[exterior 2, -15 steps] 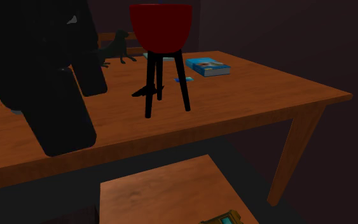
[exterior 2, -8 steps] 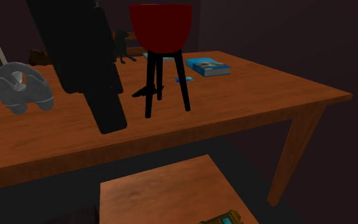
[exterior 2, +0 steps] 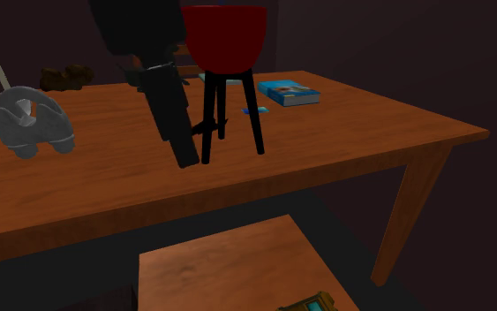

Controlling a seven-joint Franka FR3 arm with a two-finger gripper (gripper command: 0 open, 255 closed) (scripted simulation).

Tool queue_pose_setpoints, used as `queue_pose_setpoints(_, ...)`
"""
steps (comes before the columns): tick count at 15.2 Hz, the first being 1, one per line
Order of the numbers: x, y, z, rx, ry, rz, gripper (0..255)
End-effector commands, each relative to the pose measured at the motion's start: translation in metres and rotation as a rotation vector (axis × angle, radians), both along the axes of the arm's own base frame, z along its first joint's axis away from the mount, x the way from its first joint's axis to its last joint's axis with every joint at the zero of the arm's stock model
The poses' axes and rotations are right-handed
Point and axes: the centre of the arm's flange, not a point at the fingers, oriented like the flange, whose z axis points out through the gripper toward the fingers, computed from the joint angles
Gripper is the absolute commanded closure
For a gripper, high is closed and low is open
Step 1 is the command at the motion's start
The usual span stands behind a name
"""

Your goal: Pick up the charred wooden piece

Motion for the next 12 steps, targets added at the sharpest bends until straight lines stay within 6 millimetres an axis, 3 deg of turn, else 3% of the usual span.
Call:
queue_pose_setpoints(1,0.006,0.022,-0.007,0.018,-0.014,0.004,0)
queue_pose_setpoints(12,0.039,0.141,-0.05,0.107,-0.084,0.029,0)
